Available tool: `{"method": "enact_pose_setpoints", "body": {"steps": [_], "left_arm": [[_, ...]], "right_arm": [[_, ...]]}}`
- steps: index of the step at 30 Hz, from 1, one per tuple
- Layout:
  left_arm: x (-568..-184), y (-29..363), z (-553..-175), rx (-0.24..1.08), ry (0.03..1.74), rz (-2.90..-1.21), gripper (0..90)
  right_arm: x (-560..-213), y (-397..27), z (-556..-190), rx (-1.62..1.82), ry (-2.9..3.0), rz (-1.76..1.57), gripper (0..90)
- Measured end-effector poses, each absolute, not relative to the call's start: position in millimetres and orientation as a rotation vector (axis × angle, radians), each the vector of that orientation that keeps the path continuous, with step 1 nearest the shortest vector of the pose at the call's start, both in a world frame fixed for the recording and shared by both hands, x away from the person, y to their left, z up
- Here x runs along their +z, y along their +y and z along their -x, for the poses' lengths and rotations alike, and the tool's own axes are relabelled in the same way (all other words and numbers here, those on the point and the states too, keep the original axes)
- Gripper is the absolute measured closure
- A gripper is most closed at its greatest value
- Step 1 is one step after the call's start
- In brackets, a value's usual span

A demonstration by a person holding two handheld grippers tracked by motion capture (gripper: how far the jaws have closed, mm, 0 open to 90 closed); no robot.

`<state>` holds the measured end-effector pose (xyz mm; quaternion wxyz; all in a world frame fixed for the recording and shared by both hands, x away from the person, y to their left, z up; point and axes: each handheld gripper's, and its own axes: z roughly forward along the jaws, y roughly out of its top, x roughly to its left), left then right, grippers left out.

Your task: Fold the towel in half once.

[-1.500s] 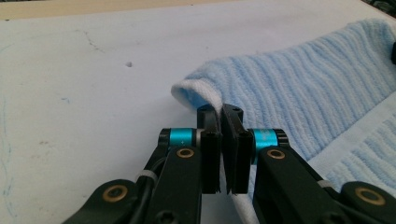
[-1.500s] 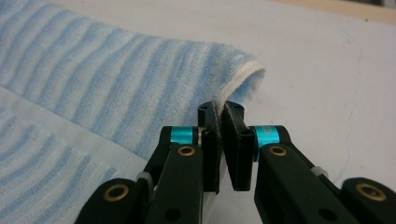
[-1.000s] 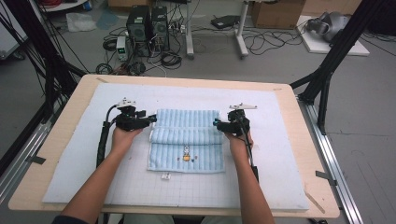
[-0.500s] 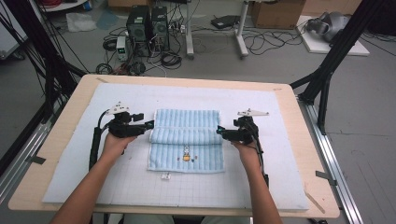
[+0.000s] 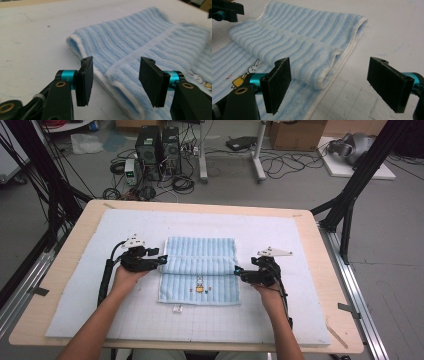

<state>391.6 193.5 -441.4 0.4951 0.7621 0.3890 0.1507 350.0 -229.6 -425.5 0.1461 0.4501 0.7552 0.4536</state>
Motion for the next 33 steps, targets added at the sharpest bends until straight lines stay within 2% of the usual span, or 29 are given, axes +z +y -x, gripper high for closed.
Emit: {"method": "enact_pose_setpoints", "body": {"steps": [5,11,15,17,24,28,31,33], "left_arm": [[-447,183,-392,0.381,0.904,-1.920,54.4],[-447,176,-388,0.416,0.875,-1.977,80.5],[-443,179,-386,0.392,0.876,-1.938,82.5],[-440,181,-385,0.372,0.878,-1.907,82.8],[-432,188,-372,0.354,0.850,-1.851,82.8],[-432,189,-367,0.335,0.843,-1.825,82.8],[-434,189,-365,0.328,0.843,-1.815,82.8],[-436,189,-363,0.321,0.848,-1.818,82.8]], "right_arm": [[-429,-228,-350,1.283,2.190,-1.301,18.7],[-431,-230,-351,1.267,2.185,-1.316,18.9],[-430,-230,-350,1.275,2.171,-1.317,19.9],[-429,-229,-351,1.281,2.154,-1.324,23.4],[-424,-219,-361,1.221,2.139,-1.277,47.4],[-421,-210,-381,1.219,2.155,-1.309,48.7],[-423,-197,-395,1.145,2.216,-1.302,56.0],[-427,-190,-403,1.088,2.247,-1.310,65.2]]}}
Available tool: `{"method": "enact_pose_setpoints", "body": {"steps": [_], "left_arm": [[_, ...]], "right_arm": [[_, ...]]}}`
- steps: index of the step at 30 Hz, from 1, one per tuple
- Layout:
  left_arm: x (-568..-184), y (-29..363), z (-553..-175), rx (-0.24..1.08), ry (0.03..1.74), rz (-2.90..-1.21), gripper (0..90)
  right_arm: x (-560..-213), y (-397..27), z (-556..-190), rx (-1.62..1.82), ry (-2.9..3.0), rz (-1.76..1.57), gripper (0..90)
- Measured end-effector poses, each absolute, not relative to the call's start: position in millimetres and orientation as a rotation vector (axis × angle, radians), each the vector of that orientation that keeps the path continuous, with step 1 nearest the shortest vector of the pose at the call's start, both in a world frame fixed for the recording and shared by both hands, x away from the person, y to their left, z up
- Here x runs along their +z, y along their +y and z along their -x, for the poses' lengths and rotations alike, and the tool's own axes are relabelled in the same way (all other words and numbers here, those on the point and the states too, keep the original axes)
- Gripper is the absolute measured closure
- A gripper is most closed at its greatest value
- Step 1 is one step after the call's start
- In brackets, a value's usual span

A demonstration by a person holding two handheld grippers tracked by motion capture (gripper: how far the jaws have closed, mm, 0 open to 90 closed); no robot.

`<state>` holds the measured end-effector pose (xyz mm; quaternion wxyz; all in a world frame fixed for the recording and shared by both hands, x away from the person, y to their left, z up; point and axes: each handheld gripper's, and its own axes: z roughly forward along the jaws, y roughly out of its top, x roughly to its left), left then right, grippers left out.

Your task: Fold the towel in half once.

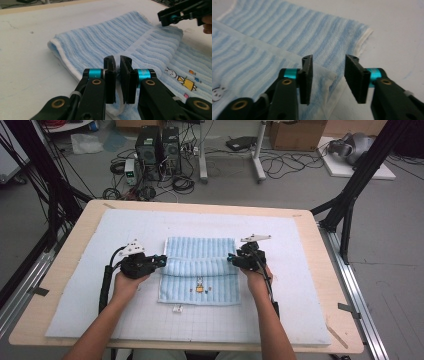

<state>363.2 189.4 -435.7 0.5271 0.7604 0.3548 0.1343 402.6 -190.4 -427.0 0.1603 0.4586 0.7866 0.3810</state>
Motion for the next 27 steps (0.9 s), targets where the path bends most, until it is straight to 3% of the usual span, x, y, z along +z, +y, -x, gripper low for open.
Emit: {"method": "enact_pose_setpoints", "body": {"steps": [2,7,12,14,18,22,25,27], "left_arm": [[-436,191,-362,0.313,0.848,-1.815,82.8],[-434,194,-354,0.293,0.841,-1.794,82.9],[-432,194,-347,0.293,0.827,-1.790,82.9],[-432,193,-346,0.292,0.826,-1.789,82.9],[-432,193,-346,0.298,0.827,-1.783,82.9],[-432,194,-346,0.288,0.827,-1.784,82.9],[-432,194,-346,0.286,0.826,-1.784,82.9],[-432,194,-345,0.282,0.826,-1.781,82.9]], "right_arm": [[-431,-188,-406,1.072,2.274,-1.330,78.6],[-428,-195,-395,1.110,2.265,-1.296,88.8],[-419,-205,-380,1.185,2.239,-1.260,88.1],[-419,-206,-380,1.205,2.229,-1.268,66.8],[-423,-195,-387,1.124,2.247,-1.249,59.0],[-431,-183,-402,1.036,2.290,-1.281,60.4],[-437,-184,-407,1.045,2.316,-1.333,79.1],[-436,-186,-404,1.063,2.309,-1.310,81.6]]}}
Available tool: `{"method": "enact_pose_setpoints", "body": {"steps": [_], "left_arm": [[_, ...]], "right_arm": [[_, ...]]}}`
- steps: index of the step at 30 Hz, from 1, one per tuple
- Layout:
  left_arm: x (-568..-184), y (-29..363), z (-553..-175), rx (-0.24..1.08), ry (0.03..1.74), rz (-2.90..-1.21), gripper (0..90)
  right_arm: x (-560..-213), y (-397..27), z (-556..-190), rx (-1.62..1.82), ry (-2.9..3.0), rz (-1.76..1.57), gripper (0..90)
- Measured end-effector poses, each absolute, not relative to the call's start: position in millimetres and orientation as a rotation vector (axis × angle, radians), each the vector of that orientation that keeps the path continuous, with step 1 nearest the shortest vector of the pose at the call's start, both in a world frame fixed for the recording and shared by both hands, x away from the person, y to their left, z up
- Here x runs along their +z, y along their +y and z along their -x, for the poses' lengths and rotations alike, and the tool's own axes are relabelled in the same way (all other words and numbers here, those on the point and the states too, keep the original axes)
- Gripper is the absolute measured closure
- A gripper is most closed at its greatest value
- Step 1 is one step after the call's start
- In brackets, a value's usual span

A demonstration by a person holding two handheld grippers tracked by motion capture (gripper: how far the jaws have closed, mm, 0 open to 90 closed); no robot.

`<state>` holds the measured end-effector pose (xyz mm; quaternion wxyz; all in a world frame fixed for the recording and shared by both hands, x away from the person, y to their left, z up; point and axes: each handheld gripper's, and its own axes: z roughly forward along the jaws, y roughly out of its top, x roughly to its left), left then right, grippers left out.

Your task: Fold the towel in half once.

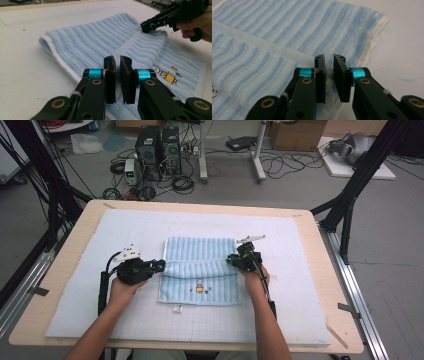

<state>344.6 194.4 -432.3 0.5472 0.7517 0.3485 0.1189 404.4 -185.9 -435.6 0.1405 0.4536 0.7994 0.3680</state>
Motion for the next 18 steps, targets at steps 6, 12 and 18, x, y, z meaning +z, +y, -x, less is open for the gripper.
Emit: {"method": "enact_pose_setpoints", "body": {"steps": [6,12,18], "left_arm": [[-431,197,-337,0.276,0.819,-1.783,82.9],[-431,196,-317,0.248,0.790,-1.801,83.0],[-432,200,-306,0.243,0.780,-1.825,83.4]], "right_arm": [[-422,-193,-380,1.135,2.279,-1.224,81.8],[-417,-205,-346,1.232,2.266,-1.170,81.9],[-422,-214,-319,1.283,2.264,-1.143,81.9]]}}
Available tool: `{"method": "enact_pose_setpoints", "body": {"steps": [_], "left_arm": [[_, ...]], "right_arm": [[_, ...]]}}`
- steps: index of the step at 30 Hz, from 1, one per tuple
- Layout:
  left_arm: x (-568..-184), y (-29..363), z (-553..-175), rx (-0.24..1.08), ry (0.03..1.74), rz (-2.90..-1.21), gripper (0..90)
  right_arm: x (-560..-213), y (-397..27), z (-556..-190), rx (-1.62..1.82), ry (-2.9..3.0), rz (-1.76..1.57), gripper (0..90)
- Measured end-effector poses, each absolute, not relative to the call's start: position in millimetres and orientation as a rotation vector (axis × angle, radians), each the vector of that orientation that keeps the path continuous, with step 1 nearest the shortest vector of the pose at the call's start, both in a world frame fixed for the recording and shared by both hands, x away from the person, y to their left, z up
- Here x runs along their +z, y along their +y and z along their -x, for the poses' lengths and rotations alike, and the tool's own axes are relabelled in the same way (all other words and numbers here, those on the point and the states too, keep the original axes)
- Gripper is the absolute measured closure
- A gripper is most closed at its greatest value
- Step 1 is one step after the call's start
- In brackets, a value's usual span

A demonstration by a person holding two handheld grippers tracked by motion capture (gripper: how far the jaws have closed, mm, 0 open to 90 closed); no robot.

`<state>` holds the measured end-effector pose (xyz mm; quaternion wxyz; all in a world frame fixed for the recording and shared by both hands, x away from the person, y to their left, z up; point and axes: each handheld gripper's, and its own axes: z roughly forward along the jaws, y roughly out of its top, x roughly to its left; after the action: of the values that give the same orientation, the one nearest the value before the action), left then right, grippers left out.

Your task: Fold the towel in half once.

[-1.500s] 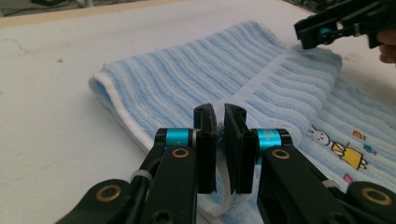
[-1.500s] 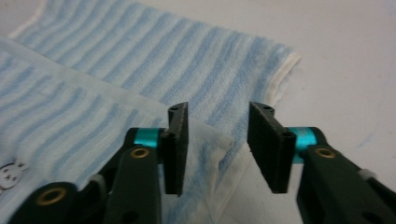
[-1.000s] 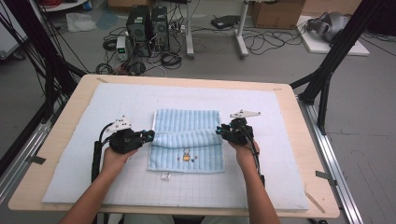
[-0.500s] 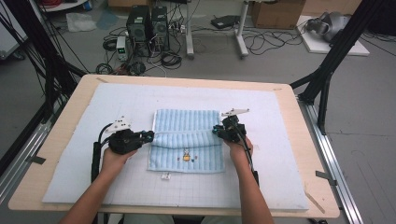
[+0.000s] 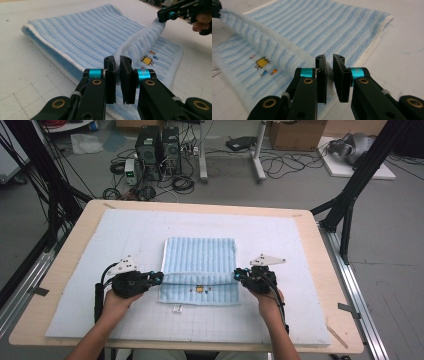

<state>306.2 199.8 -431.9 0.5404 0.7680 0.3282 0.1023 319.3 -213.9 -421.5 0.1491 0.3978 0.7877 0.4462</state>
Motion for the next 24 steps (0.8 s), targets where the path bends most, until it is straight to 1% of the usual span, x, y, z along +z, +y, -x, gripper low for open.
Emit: {"method": "enact_pose_setpoints", "body": {"steps": [4,5,9,12,15,18,21,22,24], "left_arm": [[-434,205,-300,0.230,0.773,-1.831,84.5],[-433,206,-298,0.226,0.768,-1.832,86.8],[-433,211,-293,0.229,0.764,-1.840,87.6],[-438,214,-294,0.237,0.795,-1.852,87.2],[-440,209,-294,0.232,0.809,-1.865,79.8],[-444,202,-296,0.219,0.861,-1.875,63.5],[-447,195,-298,0.216,0.906,-1.898,53.5],[-448,193,-298,0.219,0.906,-1.905,51.7],[-449,190,-297,0.226,0.905,-1.925,51.4]], "right_arm": [[-425,-217,-306,1.310,2.266,-1.131,81.9],[-424,-217,-304,1.315,2.267,-1.129,82.0],[-419,-218,-295,1.334,2.268,-1.100,82.1],[-422,-217,-292,1.293,2.296,-1.099,82.1],[-428,-216,-292,1.286,2.310,-1.103,82.1],[-428,-214,-291,1.279,2.321,-1.099,81.9],[-428,-215,-292,1.285,2.323,-1.102,81.9],[-428,-215,-291,1.286,2.323,-1.100,81.8],[-428,-215,-291,1.284,2.323,-1.100,81.8]]}}
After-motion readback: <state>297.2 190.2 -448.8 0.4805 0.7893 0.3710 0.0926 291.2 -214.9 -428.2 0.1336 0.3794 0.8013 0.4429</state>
